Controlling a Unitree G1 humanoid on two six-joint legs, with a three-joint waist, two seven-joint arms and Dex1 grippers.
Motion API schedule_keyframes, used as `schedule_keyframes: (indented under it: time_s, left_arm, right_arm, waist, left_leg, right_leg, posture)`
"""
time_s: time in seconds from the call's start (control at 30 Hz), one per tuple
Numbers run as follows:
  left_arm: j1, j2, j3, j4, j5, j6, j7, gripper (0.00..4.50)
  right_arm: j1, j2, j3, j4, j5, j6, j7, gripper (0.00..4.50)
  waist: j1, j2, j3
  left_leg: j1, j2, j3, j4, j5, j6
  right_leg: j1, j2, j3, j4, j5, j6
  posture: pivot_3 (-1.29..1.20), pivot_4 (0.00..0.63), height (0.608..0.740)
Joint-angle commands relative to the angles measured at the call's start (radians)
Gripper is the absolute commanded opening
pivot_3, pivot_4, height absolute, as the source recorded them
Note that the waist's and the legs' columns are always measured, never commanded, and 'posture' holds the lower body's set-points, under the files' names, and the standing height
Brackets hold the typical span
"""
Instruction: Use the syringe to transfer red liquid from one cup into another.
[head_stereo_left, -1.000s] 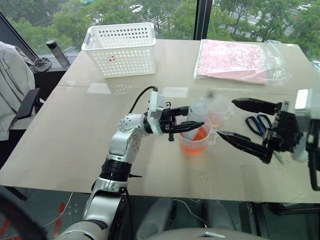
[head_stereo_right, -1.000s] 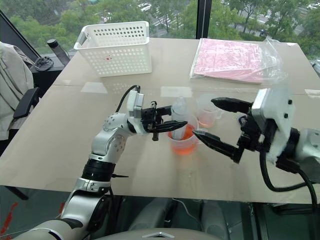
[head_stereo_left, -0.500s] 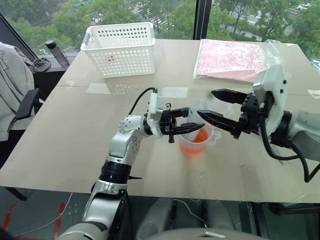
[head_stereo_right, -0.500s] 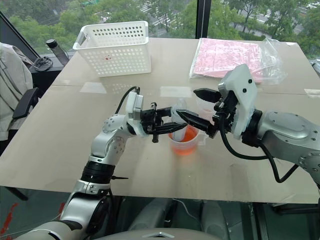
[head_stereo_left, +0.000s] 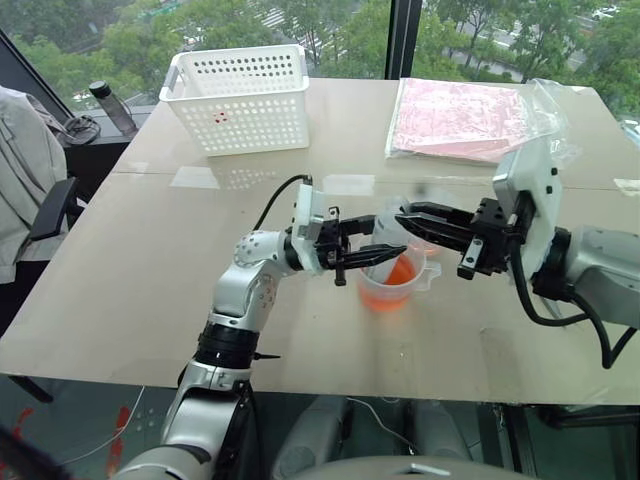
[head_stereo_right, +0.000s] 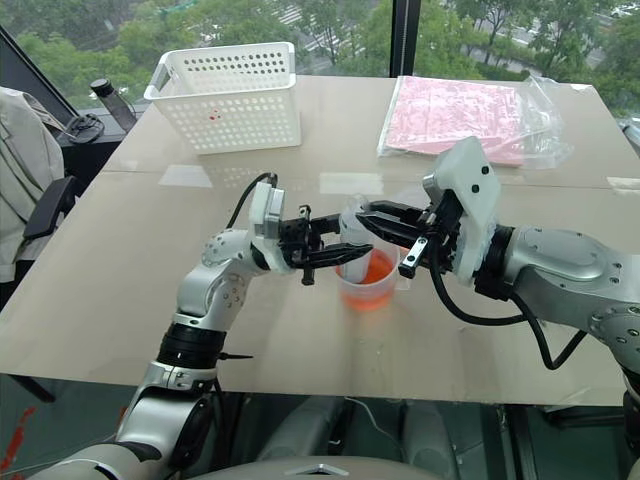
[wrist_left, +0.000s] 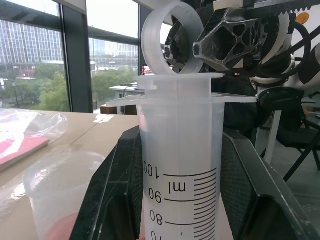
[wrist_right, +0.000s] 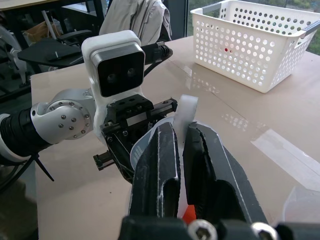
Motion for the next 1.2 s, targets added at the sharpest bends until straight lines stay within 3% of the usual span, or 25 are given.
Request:
schedule_keyframes:
  time_s: [0.03, 0.63, 1.2]
  left_arm:
    - [0.006, 0.013, -0.032, -0.05, -0.009, 0.018, -0.024, 1.47]
    - [0.001, 0.034, -0.049, -0.06, -0.016, 0.056, -0.034, 1.47]
    - [-0.002, 0.03, -0.043, -0.09, -0.028, 0.087, -0.019, 1.47]
  right_arm:
    - [-0.055, -0.002, -0.068, 0.022, 0.004, -0.02, -0.011, 0.03]
    - [-0.136, -0.027, -0.114, 0.069, 0.031, -0.008, 0.002, 0.03]
    - [-0.114, -0.05, -0.131, 0.049, 0.072, -0.013, 0.008, 0.03]
  waist:
    - [-0.001, 0.0, 0.0]
    - [-0.001, 0.0, 0.0]
    - [-0.001, 0.0, 0.001]
  left_leg:
    - [0.0, 0.0, 0.0, 0.0, 0.0, 0.0]
    - [0.0, 0.0, 0.0, -0.002, 0.0, 0.0]
    - [0.0, 0.0, 0.0, -0.004, 0.0, 0.0]
  right_leg:
    - [0.0, 0.0, 0.0, 0.0, 0.0, 0.0]
    - [-0.001, 0.0, 0.001, 0.0, 0.0, 0.0]
    - [-0.001, 0.0, 0.001, -0.001, 0.0, 0.0]
  posture:
    - [0.0, 0.15, 0.74]
    - [0.0, 0.15, 0.74]
    - [0.0, 0.15, 0.74]
